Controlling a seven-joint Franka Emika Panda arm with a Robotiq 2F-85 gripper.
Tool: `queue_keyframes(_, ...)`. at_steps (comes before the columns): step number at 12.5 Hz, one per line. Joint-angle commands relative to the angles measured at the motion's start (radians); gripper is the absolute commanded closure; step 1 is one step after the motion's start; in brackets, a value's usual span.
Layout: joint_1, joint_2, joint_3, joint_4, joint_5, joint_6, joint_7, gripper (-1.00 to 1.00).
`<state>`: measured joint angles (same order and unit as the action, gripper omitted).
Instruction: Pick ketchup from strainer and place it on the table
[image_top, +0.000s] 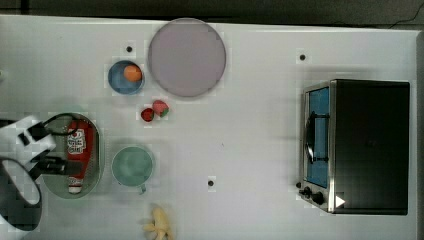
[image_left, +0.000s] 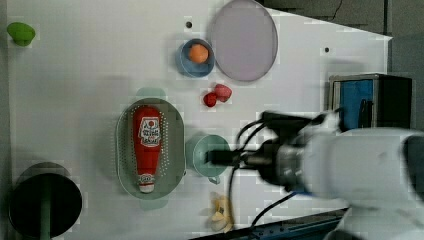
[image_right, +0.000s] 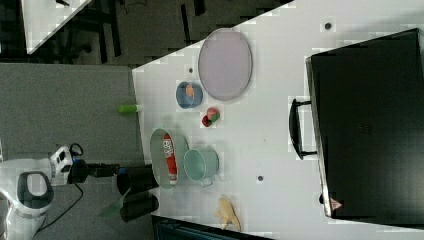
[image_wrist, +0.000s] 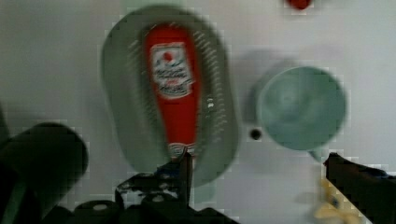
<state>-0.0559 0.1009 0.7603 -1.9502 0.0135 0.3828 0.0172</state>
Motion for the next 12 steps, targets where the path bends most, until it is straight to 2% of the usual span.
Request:
queue_keyframes(1, -0.007, 0.041, 0.032, -0.069, -0.025, 0.148, 0.049, -1.0)
queue_keyframes(6, 0.007, 0.166, 0.031, -0.221, -0.174, 0.487, 0.049, -1.0)
queue_keyframes(12, 0.015, 0.4, 0.018, -0.24, -0.272, 0.714, 0.082, -1.0)
